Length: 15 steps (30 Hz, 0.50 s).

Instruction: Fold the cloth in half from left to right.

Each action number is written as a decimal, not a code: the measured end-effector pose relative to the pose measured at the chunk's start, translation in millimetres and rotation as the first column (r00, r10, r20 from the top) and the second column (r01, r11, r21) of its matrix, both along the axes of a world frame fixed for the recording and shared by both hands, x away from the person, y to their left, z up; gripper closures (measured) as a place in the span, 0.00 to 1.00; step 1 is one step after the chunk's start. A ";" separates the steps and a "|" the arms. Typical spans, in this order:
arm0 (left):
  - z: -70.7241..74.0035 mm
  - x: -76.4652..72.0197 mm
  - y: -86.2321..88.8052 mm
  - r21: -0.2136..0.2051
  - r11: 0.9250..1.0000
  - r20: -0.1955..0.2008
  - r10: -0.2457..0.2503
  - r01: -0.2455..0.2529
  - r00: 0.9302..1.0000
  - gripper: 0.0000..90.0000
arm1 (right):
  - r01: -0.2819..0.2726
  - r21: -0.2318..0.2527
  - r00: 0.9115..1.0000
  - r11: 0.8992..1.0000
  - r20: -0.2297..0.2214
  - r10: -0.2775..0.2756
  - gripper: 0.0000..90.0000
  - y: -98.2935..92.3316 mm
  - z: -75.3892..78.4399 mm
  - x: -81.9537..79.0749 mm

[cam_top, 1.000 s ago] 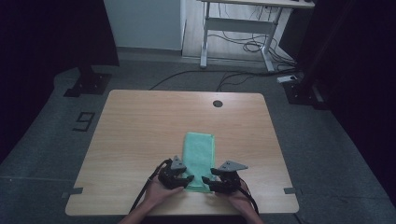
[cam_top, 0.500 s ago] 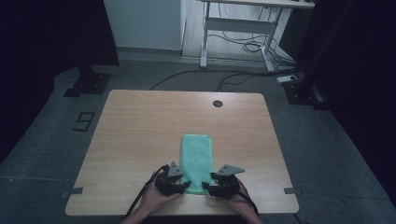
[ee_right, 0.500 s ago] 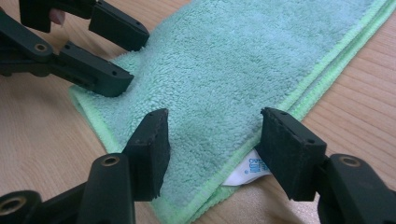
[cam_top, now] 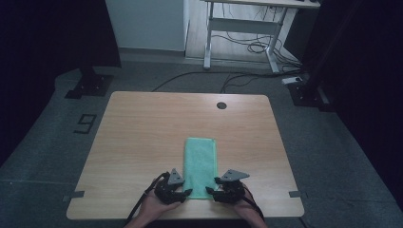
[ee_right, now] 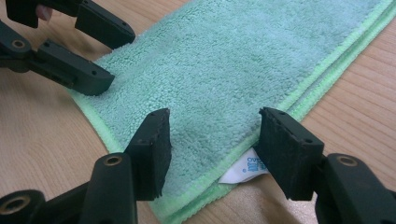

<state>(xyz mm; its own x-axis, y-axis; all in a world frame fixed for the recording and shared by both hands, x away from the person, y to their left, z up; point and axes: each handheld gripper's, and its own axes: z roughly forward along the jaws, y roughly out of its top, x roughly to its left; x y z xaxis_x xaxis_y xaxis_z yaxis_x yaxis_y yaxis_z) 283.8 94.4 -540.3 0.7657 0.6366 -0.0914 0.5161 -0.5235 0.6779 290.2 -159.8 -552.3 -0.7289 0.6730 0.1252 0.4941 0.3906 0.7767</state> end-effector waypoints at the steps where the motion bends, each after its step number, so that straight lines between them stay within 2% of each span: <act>1: 1.0 2.0 1.3 -0.009 1.000 -0.006 0.003 -0.003 1.000 0.53 | 0.002 0.004 1.000 1.000 -0.004 -0.002 0.48 -0.1 0.7 1.2; 5: 14.6 13.5 9.3 -0.073 0.997 0.015 0.038 -0.037 0.999 0.48 | 0.015 0.048 1.000 0.999 0.007 -0.016 0.47 -4.2 8.6 6.1; 10: 29.5 33.0 11.8 -0.104 0.993 0.022 0.063 -0.060 0.998 0.44 | 0.028 0.069 0.999 0.997 0.018 -0.030 0.45 -7.4 18.6 16.4; 15: 34.6 49.2 12.4 -0.142 0.987 0.008 0.075 -0.074 0.997 0.42 | 0.031 0.096 0.999 0.995 0.024 -0.033 0.43 -8.0 23.2 26.3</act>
